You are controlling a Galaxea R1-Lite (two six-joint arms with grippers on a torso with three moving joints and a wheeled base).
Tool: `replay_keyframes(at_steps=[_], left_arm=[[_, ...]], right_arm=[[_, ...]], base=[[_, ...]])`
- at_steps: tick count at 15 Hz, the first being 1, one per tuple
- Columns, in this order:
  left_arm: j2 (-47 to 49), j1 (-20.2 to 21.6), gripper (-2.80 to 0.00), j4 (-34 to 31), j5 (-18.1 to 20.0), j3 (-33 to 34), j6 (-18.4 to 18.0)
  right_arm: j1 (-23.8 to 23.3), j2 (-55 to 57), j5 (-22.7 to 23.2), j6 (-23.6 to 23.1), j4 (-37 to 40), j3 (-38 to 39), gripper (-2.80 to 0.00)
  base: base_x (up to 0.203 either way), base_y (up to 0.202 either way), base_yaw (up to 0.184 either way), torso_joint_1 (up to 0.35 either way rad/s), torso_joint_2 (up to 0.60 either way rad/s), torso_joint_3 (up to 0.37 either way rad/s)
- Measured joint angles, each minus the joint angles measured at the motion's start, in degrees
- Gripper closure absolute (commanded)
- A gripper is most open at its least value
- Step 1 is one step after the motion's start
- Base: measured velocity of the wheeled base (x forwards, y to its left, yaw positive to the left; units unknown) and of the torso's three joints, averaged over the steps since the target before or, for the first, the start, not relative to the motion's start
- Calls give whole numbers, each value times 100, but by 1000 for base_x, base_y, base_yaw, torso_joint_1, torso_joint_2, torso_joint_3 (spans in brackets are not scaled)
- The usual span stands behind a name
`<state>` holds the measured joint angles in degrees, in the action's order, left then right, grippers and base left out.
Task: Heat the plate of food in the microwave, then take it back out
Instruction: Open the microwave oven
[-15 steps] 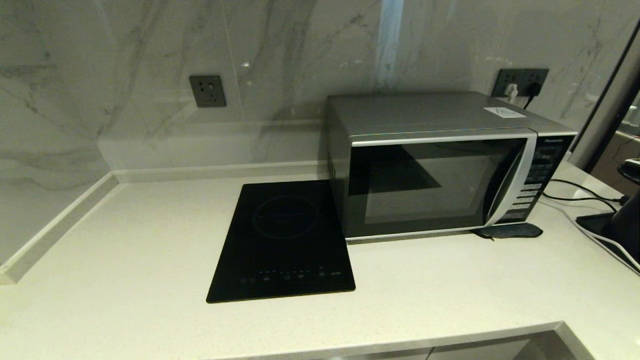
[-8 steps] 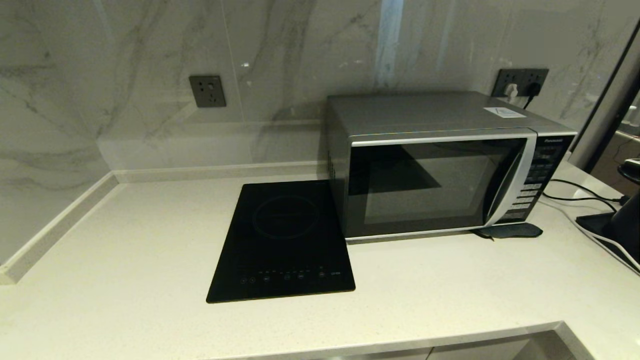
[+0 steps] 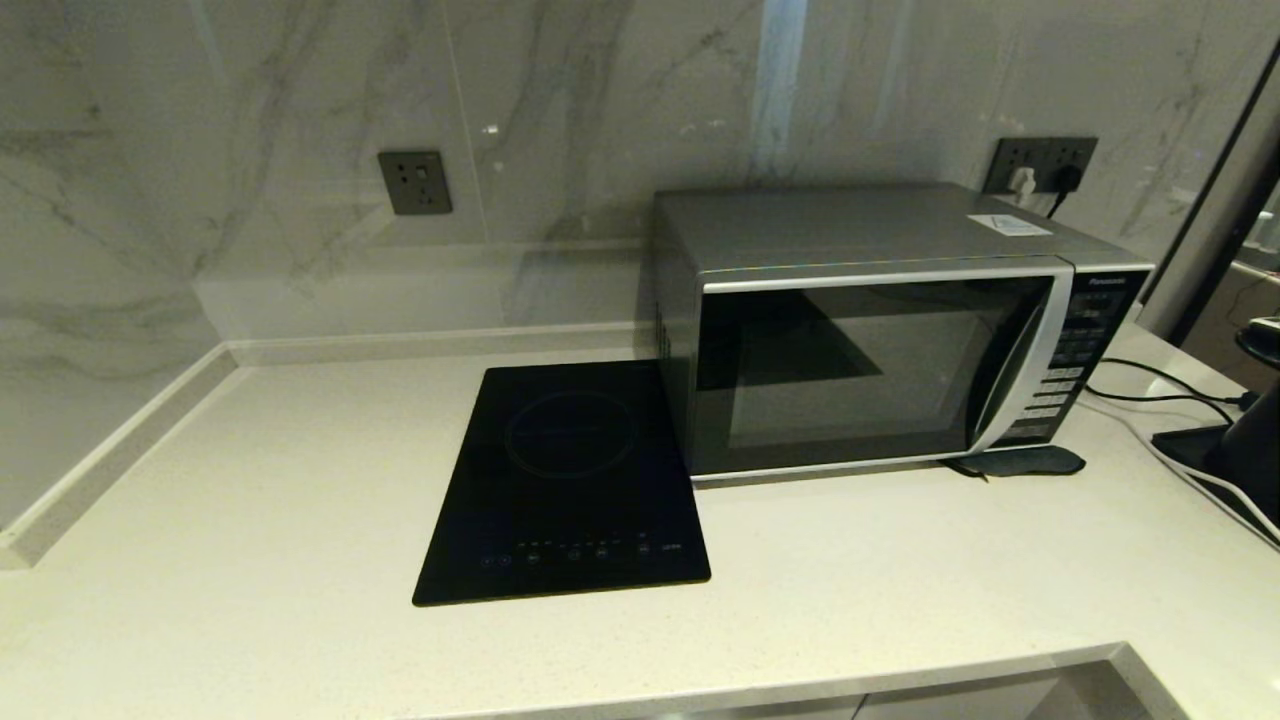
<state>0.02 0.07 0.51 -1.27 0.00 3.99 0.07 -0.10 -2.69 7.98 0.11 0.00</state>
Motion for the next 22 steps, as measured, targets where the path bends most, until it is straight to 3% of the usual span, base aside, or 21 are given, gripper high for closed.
replay_keyframes(at_steps=[22], left_arm=[[0, 0, 0, 0, -2, 0, 2]], right_arm=[[0, 7, -2, -2, 4, 0, 0]], base=[[0, 0, 0, 0, 0, 0]])
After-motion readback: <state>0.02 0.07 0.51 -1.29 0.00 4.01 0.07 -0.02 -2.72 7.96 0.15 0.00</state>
